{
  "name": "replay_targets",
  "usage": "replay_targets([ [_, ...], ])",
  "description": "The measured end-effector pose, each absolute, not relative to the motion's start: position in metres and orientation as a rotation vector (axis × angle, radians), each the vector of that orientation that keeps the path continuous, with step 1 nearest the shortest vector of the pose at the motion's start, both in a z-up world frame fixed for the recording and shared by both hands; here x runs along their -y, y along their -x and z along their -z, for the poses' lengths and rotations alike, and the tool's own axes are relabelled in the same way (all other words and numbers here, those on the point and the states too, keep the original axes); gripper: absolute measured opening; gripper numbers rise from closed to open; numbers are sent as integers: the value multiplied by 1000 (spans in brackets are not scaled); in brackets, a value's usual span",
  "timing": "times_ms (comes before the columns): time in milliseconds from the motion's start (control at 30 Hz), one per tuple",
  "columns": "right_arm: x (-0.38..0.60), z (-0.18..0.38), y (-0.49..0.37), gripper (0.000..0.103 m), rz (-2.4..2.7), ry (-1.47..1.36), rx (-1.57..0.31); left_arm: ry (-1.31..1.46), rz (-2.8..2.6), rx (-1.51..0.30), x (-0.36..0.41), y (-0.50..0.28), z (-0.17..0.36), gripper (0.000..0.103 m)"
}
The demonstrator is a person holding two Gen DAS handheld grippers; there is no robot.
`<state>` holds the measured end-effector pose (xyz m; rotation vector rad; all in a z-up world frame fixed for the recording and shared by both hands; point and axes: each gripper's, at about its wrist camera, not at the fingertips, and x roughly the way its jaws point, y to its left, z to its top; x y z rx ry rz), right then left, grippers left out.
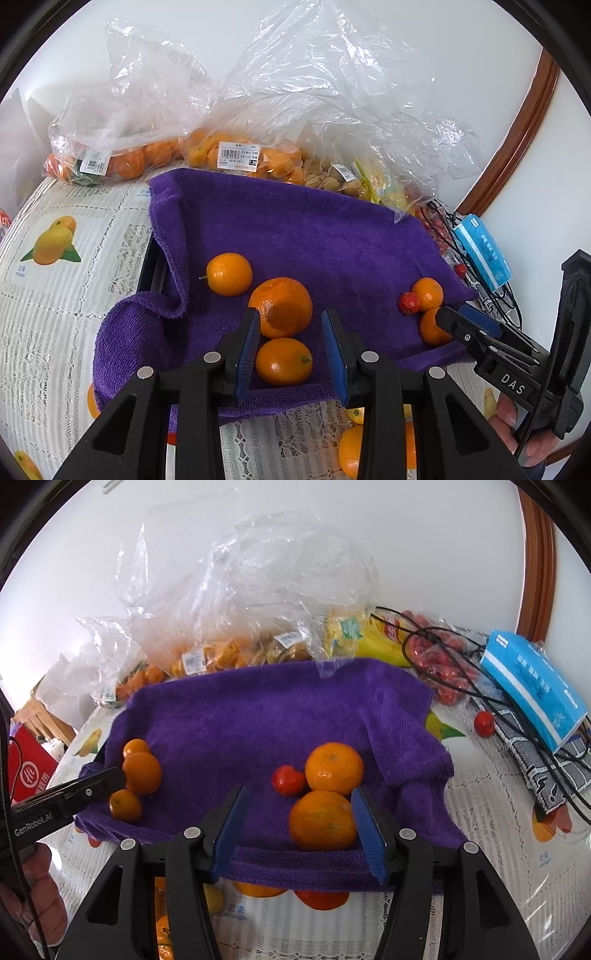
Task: Organize fruits
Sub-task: 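Open both tools to release the oranges onto the towel, then move back to the loose fruit and grasp an orange with each tool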
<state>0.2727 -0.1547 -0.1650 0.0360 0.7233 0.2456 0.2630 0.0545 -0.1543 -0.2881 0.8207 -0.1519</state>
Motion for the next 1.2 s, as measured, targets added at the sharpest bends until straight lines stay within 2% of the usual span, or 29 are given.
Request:
replay_targets([
  [167,153,161,-269,58,-234,-25,-697,281,149,-808,-54,-262,150,35],
  [367,153,155,-261,58,-248,-48,-654,292,150,-792,-59,-260,145,46],
  [667,155,149,-246,58,-295,-97,-668,296,142,-753,-62,-255,134,55],
  [1200,110,195,-182,58,-372,23,-831,355,166,-723,-71,-243,118,57],
])
